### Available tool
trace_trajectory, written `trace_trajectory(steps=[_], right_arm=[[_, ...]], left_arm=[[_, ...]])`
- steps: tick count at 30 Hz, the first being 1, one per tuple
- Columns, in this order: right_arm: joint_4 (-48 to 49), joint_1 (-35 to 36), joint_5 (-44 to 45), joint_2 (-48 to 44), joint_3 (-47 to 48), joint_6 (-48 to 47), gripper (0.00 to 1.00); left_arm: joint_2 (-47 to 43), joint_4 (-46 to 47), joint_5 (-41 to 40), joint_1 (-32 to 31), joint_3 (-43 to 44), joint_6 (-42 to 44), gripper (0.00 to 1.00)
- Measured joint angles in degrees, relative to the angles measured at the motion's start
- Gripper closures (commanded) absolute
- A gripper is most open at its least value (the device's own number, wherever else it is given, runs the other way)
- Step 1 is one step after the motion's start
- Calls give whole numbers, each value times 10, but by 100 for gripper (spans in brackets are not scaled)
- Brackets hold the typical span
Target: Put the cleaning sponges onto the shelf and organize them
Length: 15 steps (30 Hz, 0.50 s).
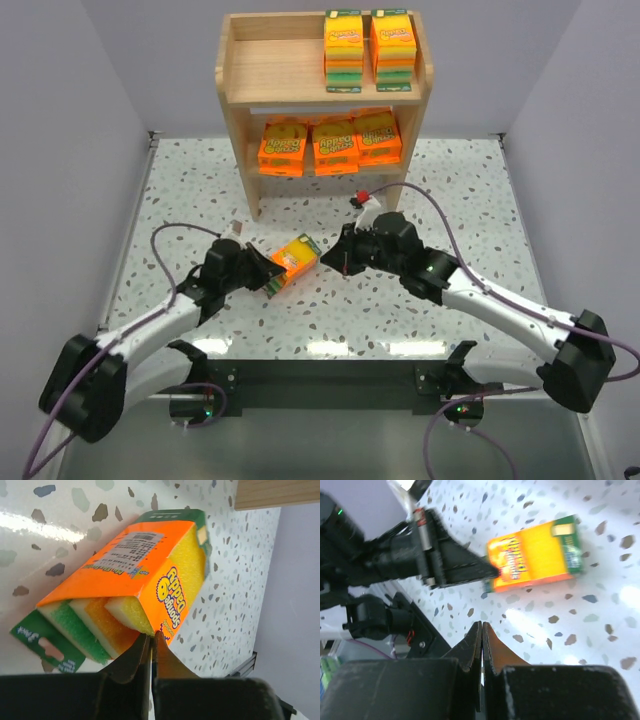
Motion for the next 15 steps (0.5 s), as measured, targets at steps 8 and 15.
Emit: trace_trajectory(steps=[8,15], right_arm=[[-94,-6,136,-155,3,0,100],[-147,-7,198,-181,7,2,100]], left_arm=[[-302,-230,-37,-3,44,-16,100],[-323,-276,-28,-4,187,-33,100]])
